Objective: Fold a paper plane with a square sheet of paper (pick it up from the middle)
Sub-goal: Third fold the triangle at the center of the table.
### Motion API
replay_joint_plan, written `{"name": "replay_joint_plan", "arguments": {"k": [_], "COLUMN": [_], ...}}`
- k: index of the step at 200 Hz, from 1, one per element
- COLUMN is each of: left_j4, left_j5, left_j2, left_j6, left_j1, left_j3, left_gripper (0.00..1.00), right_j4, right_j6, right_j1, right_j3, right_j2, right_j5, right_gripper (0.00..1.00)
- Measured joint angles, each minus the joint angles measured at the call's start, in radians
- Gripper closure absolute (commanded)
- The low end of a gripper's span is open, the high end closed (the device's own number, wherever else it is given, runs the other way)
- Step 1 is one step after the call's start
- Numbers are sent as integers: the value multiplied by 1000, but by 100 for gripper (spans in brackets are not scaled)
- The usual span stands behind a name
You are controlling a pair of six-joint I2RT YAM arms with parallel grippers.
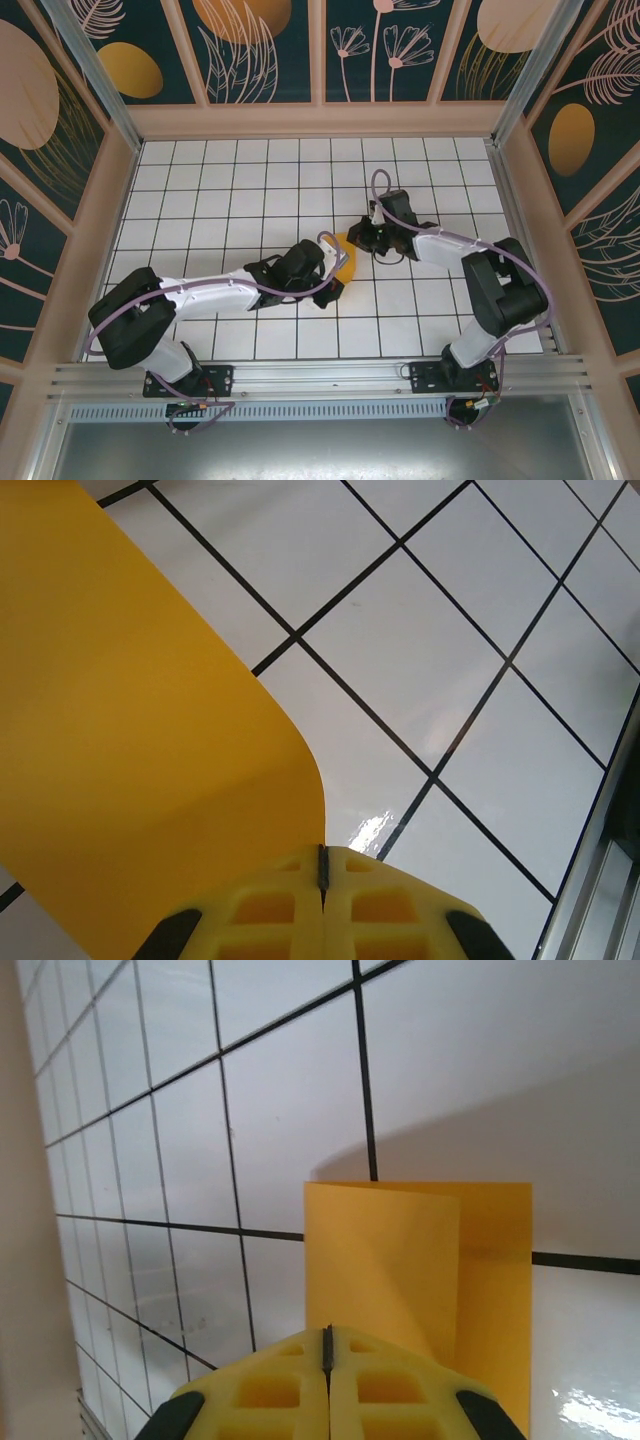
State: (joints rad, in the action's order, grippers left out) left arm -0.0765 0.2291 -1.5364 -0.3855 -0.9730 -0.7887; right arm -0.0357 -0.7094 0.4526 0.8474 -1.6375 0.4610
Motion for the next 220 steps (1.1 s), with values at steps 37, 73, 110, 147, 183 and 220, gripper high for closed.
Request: {"name": "replay_joint_plan", "arguments": {"k": [37,73,110,147,183,220], "left_j4": [-2,-2,-2,-2,0,16], "left_j5": [19,34,45,50,16,-52], "left_j2": [-7,-39,-64,-83,-103,-142], "left_j6": [-1,-11,-32,-50,-62,-68], "left_j1": [9,20,48,78,109,128], "left_j3": [0,0,0,0,-3,-34], "left_gripper": [100,100,100,100,100,100], "right_j4": [11,28,52,55,55,55], "right_j6": [22,51,100,128,135,135], "right_j1": [6,22,28,32,33,34], "right_j3": [26,32,61,63,63,63], "right_j2": [-83,-166,-183,-184,-184,-184], "right_j5": [11,8,-16,-23,-24,-26], "right_gripper": [92,91,91,91,90,90]}}
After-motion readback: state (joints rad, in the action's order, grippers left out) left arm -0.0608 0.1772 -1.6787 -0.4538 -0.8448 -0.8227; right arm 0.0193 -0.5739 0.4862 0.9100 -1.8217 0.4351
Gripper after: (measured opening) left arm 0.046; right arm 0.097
